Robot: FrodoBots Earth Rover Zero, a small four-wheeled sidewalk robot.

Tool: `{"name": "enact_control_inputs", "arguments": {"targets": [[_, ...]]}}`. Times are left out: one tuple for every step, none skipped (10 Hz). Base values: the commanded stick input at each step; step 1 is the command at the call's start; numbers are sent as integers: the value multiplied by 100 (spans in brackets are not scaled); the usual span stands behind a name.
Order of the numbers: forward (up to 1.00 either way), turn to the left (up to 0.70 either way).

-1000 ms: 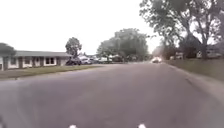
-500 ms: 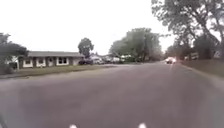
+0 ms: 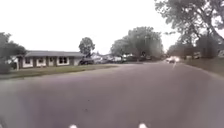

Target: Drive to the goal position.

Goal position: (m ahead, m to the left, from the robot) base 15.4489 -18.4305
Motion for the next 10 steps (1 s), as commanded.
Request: {"name": "enact_control_inputs", "arguments": {"targets": [[100,12],[100,1],[100,0],[100,0],[100,0],[100,0],[100,0],[50,0],[10,0],[7,0]]}}
